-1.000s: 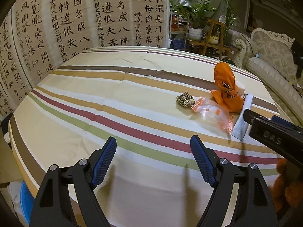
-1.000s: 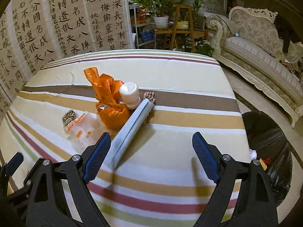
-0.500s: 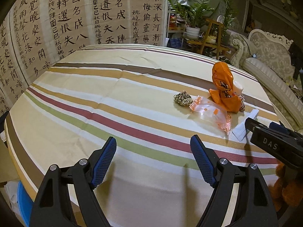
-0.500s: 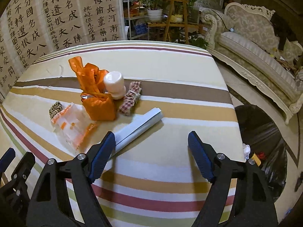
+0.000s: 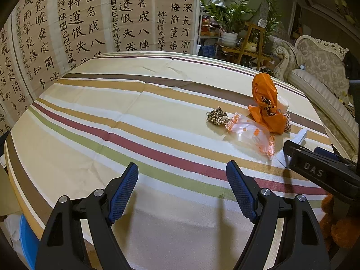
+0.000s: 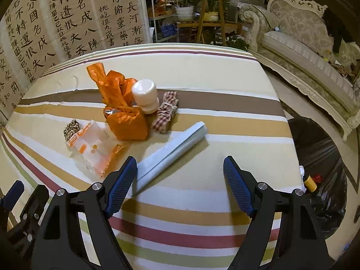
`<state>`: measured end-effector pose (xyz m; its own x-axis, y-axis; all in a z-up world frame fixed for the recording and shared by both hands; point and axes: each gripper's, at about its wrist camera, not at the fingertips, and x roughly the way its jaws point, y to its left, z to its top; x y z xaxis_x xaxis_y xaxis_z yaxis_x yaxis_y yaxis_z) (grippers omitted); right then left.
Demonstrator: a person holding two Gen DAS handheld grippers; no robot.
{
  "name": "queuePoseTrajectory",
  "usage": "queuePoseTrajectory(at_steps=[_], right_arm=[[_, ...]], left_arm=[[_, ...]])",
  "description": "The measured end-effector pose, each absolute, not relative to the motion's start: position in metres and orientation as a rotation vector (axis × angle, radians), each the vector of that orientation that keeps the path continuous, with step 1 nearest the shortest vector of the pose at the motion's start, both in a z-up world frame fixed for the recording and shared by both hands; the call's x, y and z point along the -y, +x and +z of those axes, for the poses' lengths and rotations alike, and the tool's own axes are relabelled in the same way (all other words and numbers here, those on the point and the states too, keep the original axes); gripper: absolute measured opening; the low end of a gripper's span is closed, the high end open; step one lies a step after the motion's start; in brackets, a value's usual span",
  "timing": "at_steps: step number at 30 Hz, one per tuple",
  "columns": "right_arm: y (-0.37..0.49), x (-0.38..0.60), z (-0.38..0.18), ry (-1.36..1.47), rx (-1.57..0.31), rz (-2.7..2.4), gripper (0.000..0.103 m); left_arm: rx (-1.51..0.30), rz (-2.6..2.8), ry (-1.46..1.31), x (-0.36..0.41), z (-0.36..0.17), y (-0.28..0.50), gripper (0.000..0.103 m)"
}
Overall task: Collect trash
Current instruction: 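Move the open right tool toward the long white tube, then close the right tool on the long white tube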
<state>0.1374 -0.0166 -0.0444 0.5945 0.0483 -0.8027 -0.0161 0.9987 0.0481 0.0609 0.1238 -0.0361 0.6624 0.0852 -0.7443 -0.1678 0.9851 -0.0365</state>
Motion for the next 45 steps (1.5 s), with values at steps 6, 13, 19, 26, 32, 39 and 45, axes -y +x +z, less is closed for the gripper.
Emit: queuePoseTrajectory(at_steps=[6,13,19,26,32,39,45], right_arm=[[0.136,0.012,-0.045,-0.001,-0.938,0.049,0.077],[0.124,0.030,-0.043,-0.057,-0.929,0.016,0.077],[0.117,0.053,-0.044,-0.017,-0.938,0.009,0.077],[0.111,0.066,-0.041,0.069,-0.935,0.015,0.077],[0.109,0.071,-0.041,0.115,-0.945,0.027,0.053],[0.119,0.065,-0.041,0.138,-0.941,0.053,0.042],[0.131,0.048,-0.042,0.117,-0.930,0.095,0.024]], left_arm=[[-0.836,0.134,-0.108,-0.124,-0.037,0.060,0.078],[-0.839,0.125,-0.111,-0.124,-0.037,0.060,0.078],[-0.840,0.124,-0.107,-0.124,-0.037,0.061,0.078],[-0.841,0.129,-0.108,-0.124,-0.037,0.062,0.078],[-0.842,0.129,-0.106,-0.125,-0.037,0.062,0.078],[-0.847,0.130,-0.110,-0.126,-0.038,0.063,0.078],[-0.852,0.131,-0.112,-0.127,-0.039,0.065,0.078]])
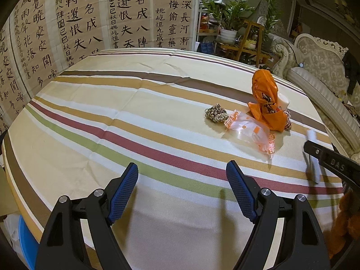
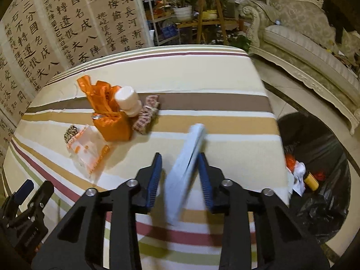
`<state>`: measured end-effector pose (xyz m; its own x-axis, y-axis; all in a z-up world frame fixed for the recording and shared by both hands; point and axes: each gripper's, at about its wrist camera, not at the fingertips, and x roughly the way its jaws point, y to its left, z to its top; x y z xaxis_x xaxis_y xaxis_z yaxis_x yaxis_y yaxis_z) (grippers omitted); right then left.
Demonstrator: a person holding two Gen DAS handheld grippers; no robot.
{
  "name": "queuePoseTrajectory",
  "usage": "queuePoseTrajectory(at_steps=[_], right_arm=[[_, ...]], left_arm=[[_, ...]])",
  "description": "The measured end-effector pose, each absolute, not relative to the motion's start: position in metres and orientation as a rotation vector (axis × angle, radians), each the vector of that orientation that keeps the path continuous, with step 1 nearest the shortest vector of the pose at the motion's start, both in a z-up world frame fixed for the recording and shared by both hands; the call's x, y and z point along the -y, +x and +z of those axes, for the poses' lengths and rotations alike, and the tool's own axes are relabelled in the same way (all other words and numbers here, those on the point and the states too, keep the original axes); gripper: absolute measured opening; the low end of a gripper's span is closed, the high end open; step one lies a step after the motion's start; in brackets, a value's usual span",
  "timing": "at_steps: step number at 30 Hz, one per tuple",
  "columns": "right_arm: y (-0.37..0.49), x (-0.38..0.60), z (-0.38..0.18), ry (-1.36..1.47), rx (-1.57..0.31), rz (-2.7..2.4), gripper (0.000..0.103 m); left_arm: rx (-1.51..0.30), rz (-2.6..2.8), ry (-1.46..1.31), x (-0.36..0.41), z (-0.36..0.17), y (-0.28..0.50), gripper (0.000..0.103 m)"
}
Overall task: Collect trash
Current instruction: 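Close the right tool on the long white tube, then grasp the clear orange-dotted bag with the left tool while the right tool holds the white tube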
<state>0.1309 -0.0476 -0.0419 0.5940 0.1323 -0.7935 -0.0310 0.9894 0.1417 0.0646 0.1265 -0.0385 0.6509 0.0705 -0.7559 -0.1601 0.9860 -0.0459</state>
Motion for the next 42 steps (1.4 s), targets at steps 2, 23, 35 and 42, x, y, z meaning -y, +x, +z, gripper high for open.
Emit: queuePoseTrajectory(at_steps=[2,23,35,42], right_arm=[[0.133,0.041,-0.042,0.100,-0.931,0.109,0.020],[0.123,0.055,-0.042,0.070,-0.901,0.139,0.015],[0.123,0.069,-0.044,0.117,-0.897,0.203,0.015],[0.123,0.074,-0.045,0.136,-0.896,0.231,0.015]], left_arm=[[-0.855,0.131,-0.112,-0.127,-0.039,0.065,0.078],[-0.873,0.066,-0.094,-0.084,-0.031,0.084,0.080],[-0.949,0.112,-0.096,-0.062,-0.040,0.132,0.080],[-0.977,0.116,-0.085,-0.059,-0.047,0.137,0.082]])
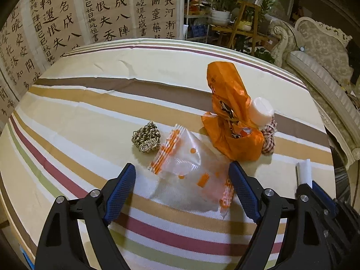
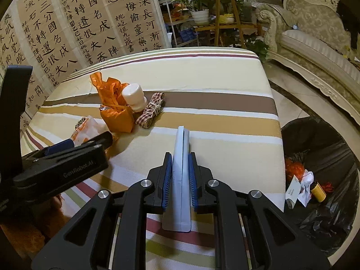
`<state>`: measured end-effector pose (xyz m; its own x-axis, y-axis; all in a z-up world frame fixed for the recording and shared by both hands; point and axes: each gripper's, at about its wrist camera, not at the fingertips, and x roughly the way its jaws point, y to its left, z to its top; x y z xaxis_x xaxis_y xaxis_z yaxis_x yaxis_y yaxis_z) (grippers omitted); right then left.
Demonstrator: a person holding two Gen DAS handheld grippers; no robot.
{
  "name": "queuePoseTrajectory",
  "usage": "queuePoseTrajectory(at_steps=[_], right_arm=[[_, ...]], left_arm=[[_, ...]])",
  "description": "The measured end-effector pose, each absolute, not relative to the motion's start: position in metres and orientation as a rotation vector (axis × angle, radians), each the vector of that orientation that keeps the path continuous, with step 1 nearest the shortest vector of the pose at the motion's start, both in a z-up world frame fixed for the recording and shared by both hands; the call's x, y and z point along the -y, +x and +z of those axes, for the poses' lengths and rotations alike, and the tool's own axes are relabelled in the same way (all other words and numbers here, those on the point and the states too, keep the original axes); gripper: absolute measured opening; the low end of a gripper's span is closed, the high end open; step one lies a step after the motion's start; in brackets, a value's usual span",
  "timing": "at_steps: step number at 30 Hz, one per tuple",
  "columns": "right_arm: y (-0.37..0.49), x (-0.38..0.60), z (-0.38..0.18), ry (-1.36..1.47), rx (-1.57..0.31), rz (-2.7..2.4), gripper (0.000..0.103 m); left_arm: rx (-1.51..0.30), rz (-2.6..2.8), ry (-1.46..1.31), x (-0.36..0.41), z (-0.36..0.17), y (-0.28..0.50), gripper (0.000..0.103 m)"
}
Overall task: Collect trash
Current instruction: 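Grasp the clear orange-dotted bag with the left tool while the right tool holds the white tube, then carry the white tube and dotted bag over the black bin and open both tools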
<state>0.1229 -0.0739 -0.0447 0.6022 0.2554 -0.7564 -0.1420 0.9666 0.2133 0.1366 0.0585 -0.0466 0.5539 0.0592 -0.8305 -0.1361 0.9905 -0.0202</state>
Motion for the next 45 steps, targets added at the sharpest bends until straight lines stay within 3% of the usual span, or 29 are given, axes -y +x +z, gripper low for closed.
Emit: queuePoseTrajectory(at_steps=[4,16,20,24,26,28,45], right_arm=[[0.121,0.076,-0.045,0.141,-0.895,0.234,0.015],[0.113,0.077,-0.044,0.130,-0.894,0.226,0.015],[0.107,0.075,-0.044,0.123,-0.894,0.225,0.015],[0.104,0.074,-0.044,0.121,-0.894,0.222,0.015],[0.103,0.073,-0.044,0.119,-0.894,0.221,0.015],[0.102,0.073,-0.044,0.121,-0.894,0.221,0.015],[0.085,0.078,-0.044,0.119,-0.886,0.211,0.015]], left_arm=[[-0.963,0.089,-0.067,-0.060,-0.047,0.122,0.082],[-0.945,0.038,-0.060,-0.077,-0.042,0.092,0.060],[-0.928,0.016,-0.059,-0.080,-0.041,0.085,0.042],[-0.916,-0.004,-0.059,-0.082,-0.041,0.081,0.031],[-0.913,-0.006,-0.054,-0.081,-0.040,0.080,0.022],[-0.910,-0.025,-0.077,-0.084,-0.042,0.079,0.007],[-0.878,-0.038,-0.111,-0.082,-0.038,0.060,0.006]])
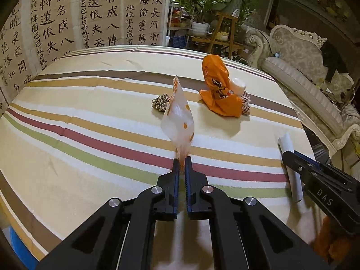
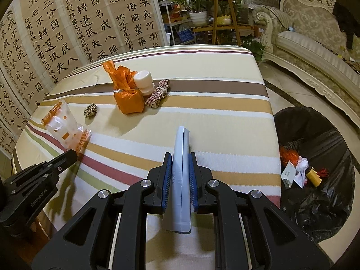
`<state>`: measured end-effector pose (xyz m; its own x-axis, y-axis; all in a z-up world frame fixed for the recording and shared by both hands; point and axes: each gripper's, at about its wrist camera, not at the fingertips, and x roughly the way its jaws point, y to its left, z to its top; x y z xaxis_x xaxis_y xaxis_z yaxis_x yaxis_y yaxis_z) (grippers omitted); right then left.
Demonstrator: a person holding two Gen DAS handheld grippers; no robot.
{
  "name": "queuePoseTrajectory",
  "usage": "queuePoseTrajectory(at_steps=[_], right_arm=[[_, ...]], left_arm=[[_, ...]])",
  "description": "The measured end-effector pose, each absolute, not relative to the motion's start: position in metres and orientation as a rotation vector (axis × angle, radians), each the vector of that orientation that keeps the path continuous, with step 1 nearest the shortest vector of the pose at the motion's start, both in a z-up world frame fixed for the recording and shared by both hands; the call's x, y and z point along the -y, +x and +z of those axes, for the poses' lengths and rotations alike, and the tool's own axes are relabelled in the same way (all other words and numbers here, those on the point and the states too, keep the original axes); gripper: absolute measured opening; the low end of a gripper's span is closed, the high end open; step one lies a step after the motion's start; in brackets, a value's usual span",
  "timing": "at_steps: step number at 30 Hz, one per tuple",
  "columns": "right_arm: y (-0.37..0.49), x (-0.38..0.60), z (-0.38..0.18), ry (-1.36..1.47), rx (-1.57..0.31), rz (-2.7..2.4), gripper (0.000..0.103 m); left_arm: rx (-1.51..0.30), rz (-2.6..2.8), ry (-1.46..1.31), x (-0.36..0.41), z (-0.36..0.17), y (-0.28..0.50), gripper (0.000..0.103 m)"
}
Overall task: Collect trash
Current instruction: 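Carry the white tube and dotted bag over the black bin and open both tools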
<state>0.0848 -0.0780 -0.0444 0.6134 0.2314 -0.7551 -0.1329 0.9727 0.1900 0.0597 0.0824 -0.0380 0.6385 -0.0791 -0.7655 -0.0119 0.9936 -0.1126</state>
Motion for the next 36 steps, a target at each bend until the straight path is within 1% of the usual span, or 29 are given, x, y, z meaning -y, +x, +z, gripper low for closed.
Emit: queuePoseTrajectory(at_steps=[18,27,36], right_arm=[[0.052,0.093,-0.031,0.112,-0.858,0.167,0.015],[0.035,0.126,-0.020,0.138,-0.815,0.093,0.015],[0.025,0.177,-0.016,0.168,-0.786,-0.024,0.015]], left_arm=[[-0.813,-0.051,-0.058,-0.057,-0.024,0.033,0.006],[-0.771,-0.127,-0.014,-0.018,-0.012,0.025,0.006],[-0.750,-0.254,0.046,0.041,-0.007,0.027,0.006]])
